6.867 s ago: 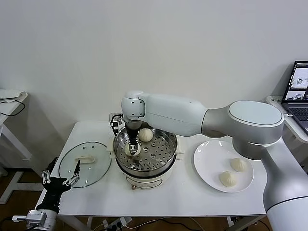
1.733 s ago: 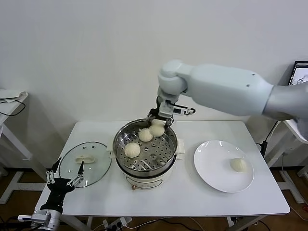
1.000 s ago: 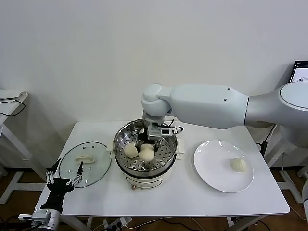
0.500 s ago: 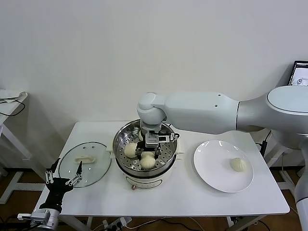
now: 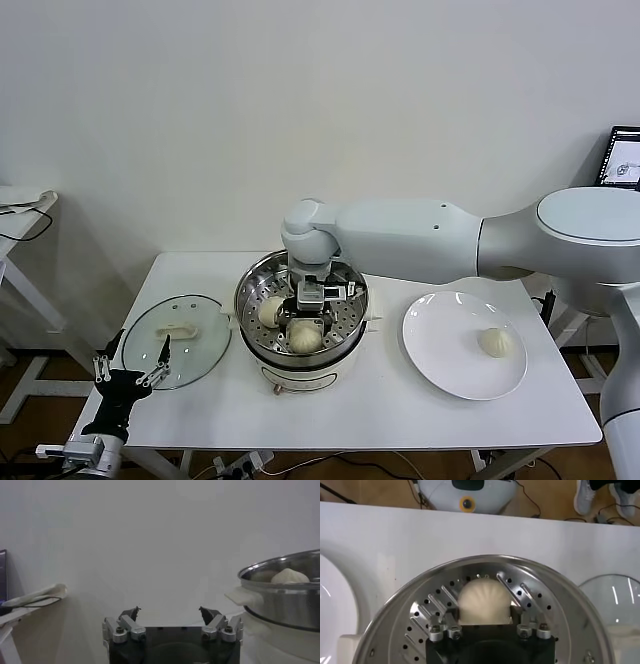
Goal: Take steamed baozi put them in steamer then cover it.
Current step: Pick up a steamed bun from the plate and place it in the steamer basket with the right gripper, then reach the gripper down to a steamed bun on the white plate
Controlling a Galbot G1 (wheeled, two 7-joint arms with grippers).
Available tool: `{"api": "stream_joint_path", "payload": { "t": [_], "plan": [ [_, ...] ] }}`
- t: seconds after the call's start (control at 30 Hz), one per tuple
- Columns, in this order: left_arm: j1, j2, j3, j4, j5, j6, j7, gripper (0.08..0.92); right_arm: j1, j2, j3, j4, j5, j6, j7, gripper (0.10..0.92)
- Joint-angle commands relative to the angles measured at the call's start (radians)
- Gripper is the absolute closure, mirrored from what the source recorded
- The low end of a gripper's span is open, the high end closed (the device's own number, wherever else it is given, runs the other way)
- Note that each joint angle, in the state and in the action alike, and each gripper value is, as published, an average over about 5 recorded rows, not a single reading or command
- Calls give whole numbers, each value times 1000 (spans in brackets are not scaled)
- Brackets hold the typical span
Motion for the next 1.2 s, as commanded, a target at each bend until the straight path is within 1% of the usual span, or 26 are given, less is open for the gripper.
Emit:
{"api": "stream_joint_path", "payload": {
  "t": [0.03,0.17,0.27,0.43,0.5,0.63,0.77,0.87,1.03,1.2],
  "plan": [
    [4,0,0,-7,0,0,0,177,39,-49,38,4,59,-24,-7,207],
    [11,-1,2,-23,0,1,-2,177,114,-156,58,27,159,-78,-52,203],
    [15,-1,5,-39,0,3,-3,177,158,-263,64,44,232,-151,-106,203],
    [24,-3,12,-62,1,4,-6,177,169,-440,73,29,351,-358,-134,203],
    [29,-5,19,-71,3,4,-6,177,156,-512,74,18,359,-435,-143,203],
    [36,-9,27,-84,6,3,-6,177,108,-646,82,14,305,-559,-147,203],
    [39,-10,33,-90,9,3,-7,177,22,-743,118,30,196,-686,-146,203],
    [39,-11,39,-94,10,3,-8,177,-87,-794,199,26,120,-759,-156,203],
    [41,-12,49,-100,15,3,-9,177,-313,-829,415,-48,-28,-788,-161,203],
    [43,-15,59,-103,23,3,-12,177,-452,-812,553,-126,-89,-776,-152,203]
  ]
}}
